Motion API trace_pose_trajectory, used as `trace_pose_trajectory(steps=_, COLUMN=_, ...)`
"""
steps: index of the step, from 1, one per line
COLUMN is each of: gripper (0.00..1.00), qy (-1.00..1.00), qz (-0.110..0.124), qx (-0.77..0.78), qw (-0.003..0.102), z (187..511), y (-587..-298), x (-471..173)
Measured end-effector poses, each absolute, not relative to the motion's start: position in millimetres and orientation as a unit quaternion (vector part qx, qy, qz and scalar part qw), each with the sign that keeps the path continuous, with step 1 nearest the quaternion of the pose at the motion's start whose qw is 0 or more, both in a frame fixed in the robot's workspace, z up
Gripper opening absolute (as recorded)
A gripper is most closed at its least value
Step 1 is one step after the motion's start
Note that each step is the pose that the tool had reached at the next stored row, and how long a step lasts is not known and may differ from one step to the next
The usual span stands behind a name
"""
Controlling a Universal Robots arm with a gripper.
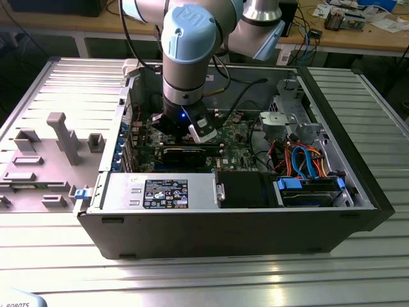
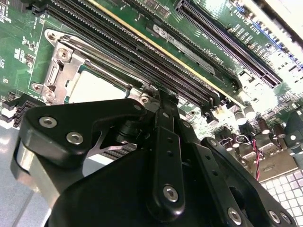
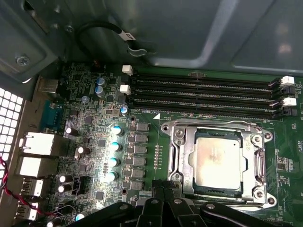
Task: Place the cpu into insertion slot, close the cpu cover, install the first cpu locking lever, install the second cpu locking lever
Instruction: 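Install the second cpu locking lever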
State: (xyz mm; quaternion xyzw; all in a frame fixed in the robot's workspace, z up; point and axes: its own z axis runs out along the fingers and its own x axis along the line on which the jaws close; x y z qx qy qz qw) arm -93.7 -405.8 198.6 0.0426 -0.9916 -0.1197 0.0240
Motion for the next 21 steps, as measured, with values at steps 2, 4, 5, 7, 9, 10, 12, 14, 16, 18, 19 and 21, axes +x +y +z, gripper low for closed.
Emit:
trace_pose_trajectory(steps=2, gripper=0.11, qy=-0.992, qz=-0.120, qx=0.043, qw=0.024, z=199, y=-406, x=-94)
trace_pose_trajectory(steps=4, gripper=0.11, qy=-0.992, qz=-0.120, qx=0.043, qw=0.024, z=200, y=-406, x=-94)
trace_pose_trajectory(steps=5, gripper=0.11, qy=-0.992, qz=-0.120, qx=0.043, qw=0.024, z=203, y=-406, x=-94)
trace_pose_trajectory(steps=7, gripper=0.11, qy=-0.992, qz=-0.120, qx=0.042, qw=0.024, z=207, y=-406, x=-94)
trace_pose_trajectory(steps=9, gripper=0.11, qy=-0.992, qz=-0.120, qx=0.043, qw=0.024, z=212, y=-406, x=-95)
trace_pose_trajectory(steps=10, gripper=0.11, qy=-0.992, qz=-0.120, qx=0.043, qw=0.024, z=215, y=-406, x=-95)
trace_pose_trajectory(steps=12, gripper=0.11, qy=-0.992, qz=-0.120, qx=0.043, qw=0.024, z=218, y=-406, x=-95)
trace_pose_trajectory(steps=14, gripper=0.11, qy=-0.992, qz=-0.120, qx=0.042, qw=0.025, z=224, y=-406, x=-95)
trace_pose_trajectory(steps=16, gripper=0.11, qy=-0.992, qz=-0.120, qx=0.042, qw=0.025, z=229, y=-406, x=-95)
trace_pose_trajectory(steps=18, gripper=0.11, qy=-0.992, qz=-0.120, qx=0.042, qw=0.025, z=235, y=-406, x=-95)
trace_pose_trajectory(steps=19, gripper=0.11, qy=-0.992, qz=-0.120, qx=0.042, qw=0.026, z=235, y=-406, x=-95)
trace_pose_trajectory(steps=21, gripper=0.11, qy=-0.992, qz=-0.120, qx=0.042, qw=0.026, z=235, y=-406, x=-95)
